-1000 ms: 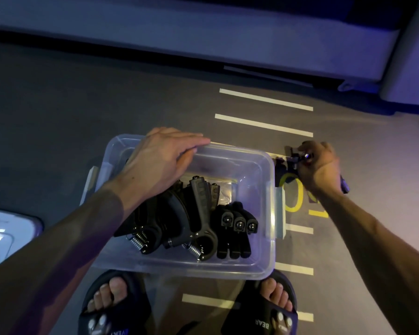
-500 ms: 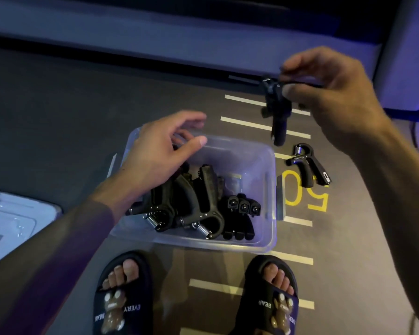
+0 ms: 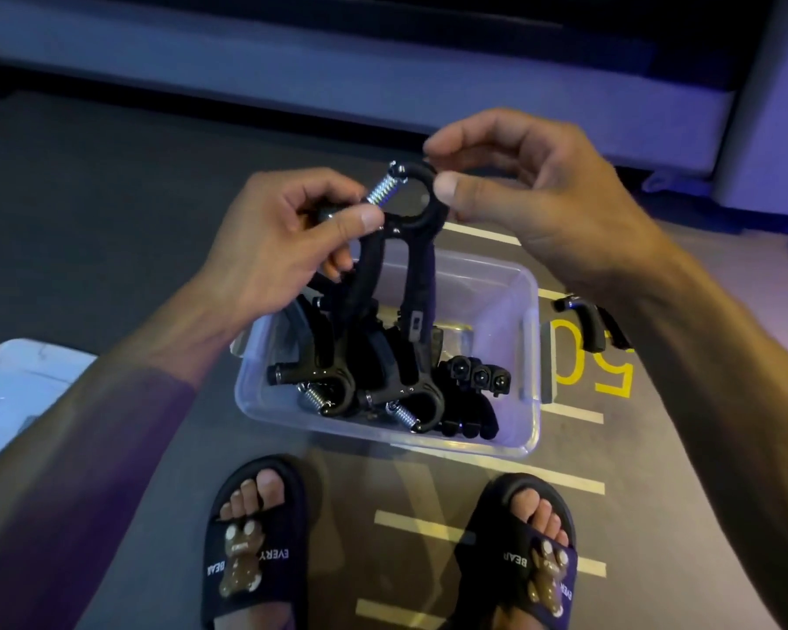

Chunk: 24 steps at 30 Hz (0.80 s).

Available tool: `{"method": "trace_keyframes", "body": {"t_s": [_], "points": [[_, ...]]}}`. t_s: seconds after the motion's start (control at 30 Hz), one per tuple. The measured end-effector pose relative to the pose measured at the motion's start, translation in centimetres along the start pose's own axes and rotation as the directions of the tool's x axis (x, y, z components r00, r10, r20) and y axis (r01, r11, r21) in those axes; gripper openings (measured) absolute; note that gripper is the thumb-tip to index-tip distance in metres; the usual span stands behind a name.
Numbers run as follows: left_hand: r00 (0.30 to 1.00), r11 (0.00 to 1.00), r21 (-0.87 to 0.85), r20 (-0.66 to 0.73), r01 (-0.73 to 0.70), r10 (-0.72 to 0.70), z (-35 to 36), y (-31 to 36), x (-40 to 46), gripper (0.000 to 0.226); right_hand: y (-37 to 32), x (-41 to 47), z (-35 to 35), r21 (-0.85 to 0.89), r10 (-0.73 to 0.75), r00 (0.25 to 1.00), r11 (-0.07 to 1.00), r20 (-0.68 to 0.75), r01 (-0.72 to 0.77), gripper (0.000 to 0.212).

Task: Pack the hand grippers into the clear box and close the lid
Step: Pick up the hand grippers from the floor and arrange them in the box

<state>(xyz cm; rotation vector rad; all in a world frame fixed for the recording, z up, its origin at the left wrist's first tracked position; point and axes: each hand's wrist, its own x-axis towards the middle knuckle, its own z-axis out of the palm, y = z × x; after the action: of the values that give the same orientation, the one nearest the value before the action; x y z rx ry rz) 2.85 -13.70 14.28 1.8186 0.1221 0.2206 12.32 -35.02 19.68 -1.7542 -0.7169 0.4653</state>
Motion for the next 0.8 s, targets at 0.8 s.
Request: {"method": "trace_keyframes", "body": {"t_s": [0.8], "points": [[0.876,0.876,0.020,-0.029,0.482,-0.482,1.2,-4.3,2.5,0.024,1.8,1.4,-0.4,-0.615,-0.196,0.980,0.775,-0.018,0.144,0.029]]}}
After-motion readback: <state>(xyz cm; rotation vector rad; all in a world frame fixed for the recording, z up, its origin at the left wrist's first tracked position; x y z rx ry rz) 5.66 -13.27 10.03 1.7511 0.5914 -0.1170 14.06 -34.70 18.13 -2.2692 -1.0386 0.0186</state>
